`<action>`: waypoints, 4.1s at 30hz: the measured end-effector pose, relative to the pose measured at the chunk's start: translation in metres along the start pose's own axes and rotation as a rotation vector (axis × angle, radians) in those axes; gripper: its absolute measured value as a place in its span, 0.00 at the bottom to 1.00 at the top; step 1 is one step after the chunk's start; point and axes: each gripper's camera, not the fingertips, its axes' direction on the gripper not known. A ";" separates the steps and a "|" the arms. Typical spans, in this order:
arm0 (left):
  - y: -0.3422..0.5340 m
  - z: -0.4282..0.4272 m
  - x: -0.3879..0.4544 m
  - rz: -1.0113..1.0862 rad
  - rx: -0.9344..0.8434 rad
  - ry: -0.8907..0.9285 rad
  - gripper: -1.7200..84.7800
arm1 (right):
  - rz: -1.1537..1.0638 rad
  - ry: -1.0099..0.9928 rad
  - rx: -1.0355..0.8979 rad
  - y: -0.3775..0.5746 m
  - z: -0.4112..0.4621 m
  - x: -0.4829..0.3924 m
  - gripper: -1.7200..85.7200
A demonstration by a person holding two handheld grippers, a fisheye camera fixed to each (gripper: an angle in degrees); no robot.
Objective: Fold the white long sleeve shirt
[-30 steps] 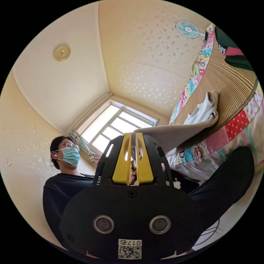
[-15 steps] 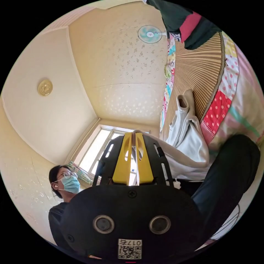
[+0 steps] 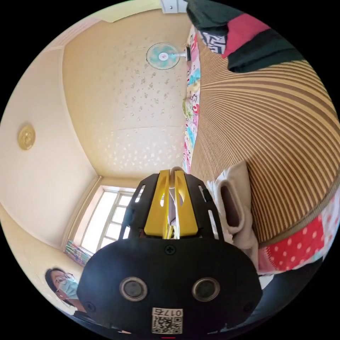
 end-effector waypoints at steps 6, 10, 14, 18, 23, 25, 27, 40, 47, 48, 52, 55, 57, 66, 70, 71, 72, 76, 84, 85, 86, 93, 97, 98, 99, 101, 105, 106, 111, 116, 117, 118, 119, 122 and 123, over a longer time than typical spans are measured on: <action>0.030 0.016 0.022 0.277 -0.057 -0.097 0.12 | -0.191 0.181 0.042 0.038 0.046 0.040 0.08; 0.083 0.031 0.024 0.396 -0.180 -0.161 0.13 | -0.401 0.323 0.015 0.086 0.078 0.049 0.10; 0.130 0.046 0.011 0.436 -0.237 -0.358 0.14 | -0.506 0.533 -0.092 0.131 0.128 0.078 0.10; 0.153 0.055 -0.014 0.389 -0.259 -0.505 0.16 | -0.660 1.029 -0.284 0.169 0.207 0.163 0.09; 0.179 0.023 -0.033 0.358 -0.155 -0.345 0.16 | -0.825 1.289 -0.374 0.208 0.268 0.187 0.09; 0.186 0.013 -0.039 0.357 -0.137 -0.288 0.15 | -0.901 1.298 -0.325 0.228 0.290 0.182 0.10; 0.189 0.007 -0.046 0.354 -0.121 -0.236 0.15 | -0.951 1.246 -0.330 0.243 0.312 0.179 0.10; 0.158 0.003 -0.089 0.316 -0.251 0.021 0.07 | -0.652 0.701 -0.745 0.318 0.623 0.279 0.16; 0.141 -0.003 -0.090 0.331 -0.340 -0.014 0.07 | -0.462 0.974 -0.585 0.335 0.670 0.365 0.08; 0.140 -0.003 -0.089 0.334 -0.344 -0.018 0.06 | -0.476 0.978 -0.563 0.340 0.670 0.365 0.07; 0.134 -0.019 -0.092 0.311 -0.335 0.045 0.07 | -0.665 0.817 -0.438 0.372 0.653 0.341 0.06; 0.128 -0.036 -0.100 0.268 -0.317 0.034 0.09 | -0.767 0.868 -0.518 0.387 0.660 0.358 0.08; 0.124 -0.044 -0.104 0.255 -0.295 0.013 0.13 | -0.764 0.933 -0.698 0.388 0.676 0.389 0.10; 0.115 -0.055 -0.123 0.148 -0.322 0.001 0.20 | -0.689 0.759 -0.751 0.412 0.603 0.341 0.15; 0.119 -0.062 -0.116 0.128 -0.330 -0.012 0.21 | -0.723 0.576 -0.672 0.430 0.540 0.321 0.16; 0.122 -0.062 -0.114 0.135 -0.324 -0.019 0.20 | -0.741 0.563 -0.658 0.430 0.535 0.322 0.16; 0.123 -0.061 -0.113 0.138 -0.328 -0.027 0.20 | -0.731 0.571 -0.647 0.426 0.528 0.330 0.17; 0.132 -0.046 -0.111 0.178 -0.418 -0.104 0.18 | -0.592 0.616 -0.813 0.415 0.539 0.359 0.20; 0.145 -0.053 -0.113 0.226 -0.399 -0.052 0.12 | -0.622 0.853 -0.927 0.444 0.566 0.358 0.24; 0.150 -0.060 -0.104 0.276 -0.358 -0.034 0.12 | -0.656 0.903 -0.932 0.452 0.571 0.351 0.25; 0.156 -0.067 -0.092 0.341 -0.319 -0.037 0.11 | -0.676 0.937 -0.935 0.457 0.574 0.347 0.26; 0.193 -0.080 -0.068 0.495 -0.185 0.035 0.09 | -0.831 1.291 -1.120 0.516 0.621 0.336 0.28; 0.212 -0.079 -0.061 0.596 -0.160 -0.017 0.09 | -0.981 1.558 -1.203 0.537 0.641 0.351 0.19; 0.216 -0.082 -0.061 0.629 -0.145 -0.017 0.10 | -1.016 1.593 -1.195 0.539 0.642 0.350 0.17; 0.218 -0.085 -0.062 0.648 -0.129 -0.003 0.10 | -1.079 1.633 -1.187 0.544 0.641 0.345 0.14; 0.222 -0.102 -0.068 0.705 -0.051 0.084 0.11 | -1.122 1.615 -1.186 0.542 0.635 0.329 0.11; 0.214 -0.108 -0.085 0.683 -0.068 0.155 0.14 | -1.024 1.310 -1.105 0.485 0.586 0.257 0.10; 0.211 -0.101 -0.089 0.673 -0.117 0.145 0.15 | -0.971 1.183 -1.045 0.459 0.559 0.232 0.10; 0.209 -0.062 -0.101 0.659 -0.309 0.191 0.15 | -0.766 0.713 -0.732 0.348 0.394 0.167 0.09; 0.212 -0.033 -0.113 0.638 -0.418 0.214 0.15 | -0.683 0.566 -0.494 0.291 0.230 0.170 0.10; 0.212 -0.030 -0.115 0.632 -0.425 0.217 0.15 | -0.632 0.600 -0.442 0.282 0.200 0.182 0.10; 0.212 -0.026 -0.118 0.622 -0.436 0.220 0.15 | -0.569 0.649 -0.414 0.274 0.177 0.198 0.10; 0.212 -0.022 -0.122 0.616 -0.444 0.217 0.15 | -0.540 0.674 -0.409 0.271 0.168 0.206 0.10; 0.211 -0.015 -0.131 0.603 -0.462 0.208 0.16 | -0.471 0.776 -0.409 0.267 0.143 0.235 0.10; 0.211 -0.014 -0.133 0.599 -0.467 0.210 0.16 | -0.466 0.737 -0.381 0.268 0.134 0.233 0.10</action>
